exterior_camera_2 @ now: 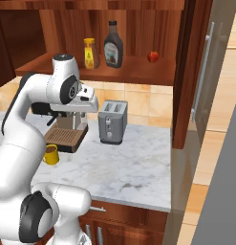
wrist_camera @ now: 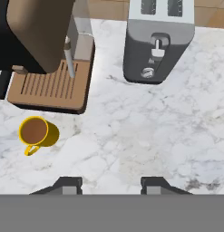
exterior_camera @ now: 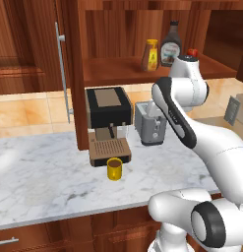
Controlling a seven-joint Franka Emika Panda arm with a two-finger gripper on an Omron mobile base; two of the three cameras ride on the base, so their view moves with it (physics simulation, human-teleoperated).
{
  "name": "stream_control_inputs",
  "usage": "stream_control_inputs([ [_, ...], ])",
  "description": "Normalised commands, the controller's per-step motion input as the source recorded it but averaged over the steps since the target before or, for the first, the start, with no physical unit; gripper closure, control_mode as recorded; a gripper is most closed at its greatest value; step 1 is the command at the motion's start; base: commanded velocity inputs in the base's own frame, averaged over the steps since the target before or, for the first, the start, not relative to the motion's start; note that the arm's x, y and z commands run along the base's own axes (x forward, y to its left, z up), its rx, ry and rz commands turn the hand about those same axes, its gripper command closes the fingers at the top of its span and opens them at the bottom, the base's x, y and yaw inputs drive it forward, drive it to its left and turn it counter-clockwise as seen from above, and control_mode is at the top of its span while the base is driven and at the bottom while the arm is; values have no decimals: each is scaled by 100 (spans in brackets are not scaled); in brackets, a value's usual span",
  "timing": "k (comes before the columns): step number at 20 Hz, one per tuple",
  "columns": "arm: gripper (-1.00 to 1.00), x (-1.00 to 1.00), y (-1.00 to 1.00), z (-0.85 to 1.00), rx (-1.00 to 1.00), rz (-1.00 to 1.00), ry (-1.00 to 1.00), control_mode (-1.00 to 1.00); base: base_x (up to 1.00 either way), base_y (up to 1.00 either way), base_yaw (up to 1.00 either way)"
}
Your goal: Pick the syrup bottle and honey bottle from the cabinet and place them next to the mug.
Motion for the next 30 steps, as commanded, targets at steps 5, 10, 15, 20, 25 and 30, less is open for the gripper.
stream_control_inputs([
  [5, -100, 0, 0, 0, 0, 0, -3, -100, 0, 0, 0],
  [10, -100, 0, 0, 0, 0, 0, -1, -100, 0, 0, 0],
  [15, -100, -1, 0, 2, 0, 0, -6, -100, 0, 0, 0],
  [20, -100, -22, -2, 24, 0, 0, -14, -100, 0, 0, 0],
  [25, -100, -18, 0, 70, 0, 0, -15, -100, 0, 0, 0],
  [30, -100, -37, 0, 98, -3, 0, -27, -100, 0, 0, 0],
])
